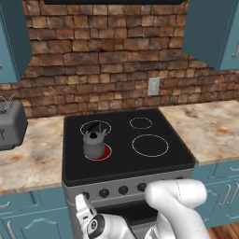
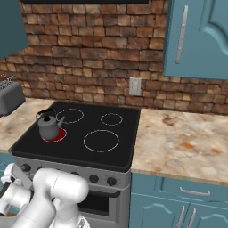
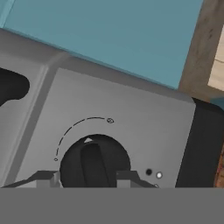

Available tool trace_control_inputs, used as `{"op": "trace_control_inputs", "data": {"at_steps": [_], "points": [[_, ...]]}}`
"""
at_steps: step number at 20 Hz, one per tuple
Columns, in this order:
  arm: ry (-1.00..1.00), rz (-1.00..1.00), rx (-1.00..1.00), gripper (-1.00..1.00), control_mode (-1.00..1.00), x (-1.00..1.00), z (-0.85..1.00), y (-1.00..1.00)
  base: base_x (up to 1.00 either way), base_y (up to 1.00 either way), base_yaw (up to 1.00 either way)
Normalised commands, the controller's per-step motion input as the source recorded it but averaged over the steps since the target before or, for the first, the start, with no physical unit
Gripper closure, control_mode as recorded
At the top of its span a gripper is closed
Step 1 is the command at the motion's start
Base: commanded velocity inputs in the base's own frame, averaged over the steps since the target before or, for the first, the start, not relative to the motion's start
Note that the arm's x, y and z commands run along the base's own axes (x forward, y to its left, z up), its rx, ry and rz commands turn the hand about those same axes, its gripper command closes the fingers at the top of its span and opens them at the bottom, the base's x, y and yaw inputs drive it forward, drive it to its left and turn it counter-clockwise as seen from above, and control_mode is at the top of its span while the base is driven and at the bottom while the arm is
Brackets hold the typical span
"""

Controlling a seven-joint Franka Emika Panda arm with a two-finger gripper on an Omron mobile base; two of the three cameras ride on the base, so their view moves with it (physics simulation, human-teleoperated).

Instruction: Turn off the front left burner of the stove.

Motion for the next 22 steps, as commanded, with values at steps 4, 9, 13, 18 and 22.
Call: {"op": "trace_control_inputs", "data": {"at_steps": [4, 9, 13, 18, 22], "points": [[0.0, -0.09, 0.34, 1.0, -1.0, 0.39, 0.74, 0.0, 0.0, 0.0, 0.0], [0.0, -0.09, 0.33, 1.0, -1.0, 0.4, 0.67, 0.0, 0.0, 0.0, 0.0], [-0.04, -0.12, 0.33, 1.0, -1.0, 0.31, 0.59, 0.0, 0.0, 0.0, 0.0], [-0.06, -0.14, 0.35, 1.0, -1.0, 0.27, 0.59, 0.0, 0.0, 0.0, 0.0], [-0.06, -0.16, 0.41, 1.0, -1.0, 0.23, 0.52, 0.0, 0.0, 0.0, 0.0]]}}
